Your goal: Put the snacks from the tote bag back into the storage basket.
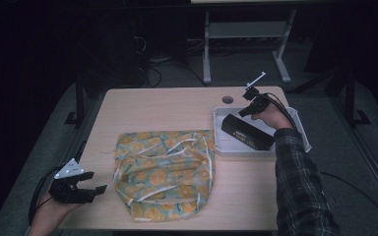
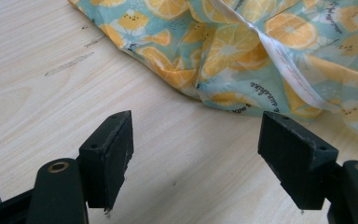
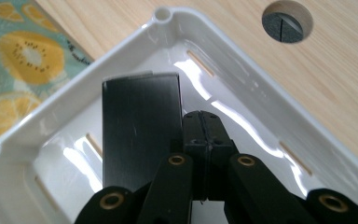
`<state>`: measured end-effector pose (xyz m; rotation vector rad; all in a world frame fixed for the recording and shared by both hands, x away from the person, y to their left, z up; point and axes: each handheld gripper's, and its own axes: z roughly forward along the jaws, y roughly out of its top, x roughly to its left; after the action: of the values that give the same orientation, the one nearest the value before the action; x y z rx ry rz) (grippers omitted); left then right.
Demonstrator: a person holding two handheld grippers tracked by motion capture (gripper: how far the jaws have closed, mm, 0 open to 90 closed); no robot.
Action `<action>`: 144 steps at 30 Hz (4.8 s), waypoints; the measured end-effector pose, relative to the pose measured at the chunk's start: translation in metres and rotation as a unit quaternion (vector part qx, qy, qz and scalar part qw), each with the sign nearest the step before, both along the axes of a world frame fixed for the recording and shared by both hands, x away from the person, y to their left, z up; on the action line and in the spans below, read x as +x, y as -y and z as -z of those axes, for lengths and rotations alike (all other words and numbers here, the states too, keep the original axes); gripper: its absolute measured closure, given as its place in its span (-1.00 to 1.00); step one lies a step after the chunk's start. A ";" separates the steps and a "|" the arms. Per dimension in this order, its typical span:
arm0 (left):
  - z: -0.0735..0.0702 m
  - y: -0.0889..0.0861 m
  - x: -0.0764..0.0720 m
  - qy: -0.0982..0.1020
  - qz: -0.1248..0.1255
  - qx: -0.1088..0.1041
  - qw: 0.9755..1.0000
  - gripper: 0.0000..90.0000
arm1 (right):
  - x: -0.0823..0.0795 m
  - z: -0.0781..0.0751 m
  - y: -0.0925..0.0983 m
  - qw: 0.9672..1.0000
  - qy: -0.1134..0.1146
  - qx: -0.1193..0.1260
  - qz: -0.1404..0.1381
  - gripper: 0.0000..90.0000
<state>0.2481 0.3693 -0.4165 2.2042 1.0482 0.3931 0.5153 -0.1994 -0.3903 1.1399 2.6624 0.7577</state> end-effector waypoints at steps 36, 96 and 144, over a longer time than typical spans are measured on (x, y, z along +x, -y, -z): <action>-0.002 0.002 -0.002 -0.001 0.005 -0.004 1.000 -0.42 | 0.016 0.017 -0.071 0.994 -0.028 -0.051 -0.091 0.99; 0.001 0.010 0.000 -0.009 0.013 0.005 1.000 -0.42 | -0.041 0.020 -0.008 0.988 -0.070 -0.069 -0.119 0.99; 0.002 0.006 0.000 -0.011 0.013 0.004 1.000 -0.42 | -0.207 0.005 0.030 0.990 0.100 0.086 -0.045 -0.36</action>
<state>0.2484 0.3632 -0.4188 2.2320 1.0306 0.3637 0.3087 -0.2294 -0.3957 0.9282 2.5334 1.0742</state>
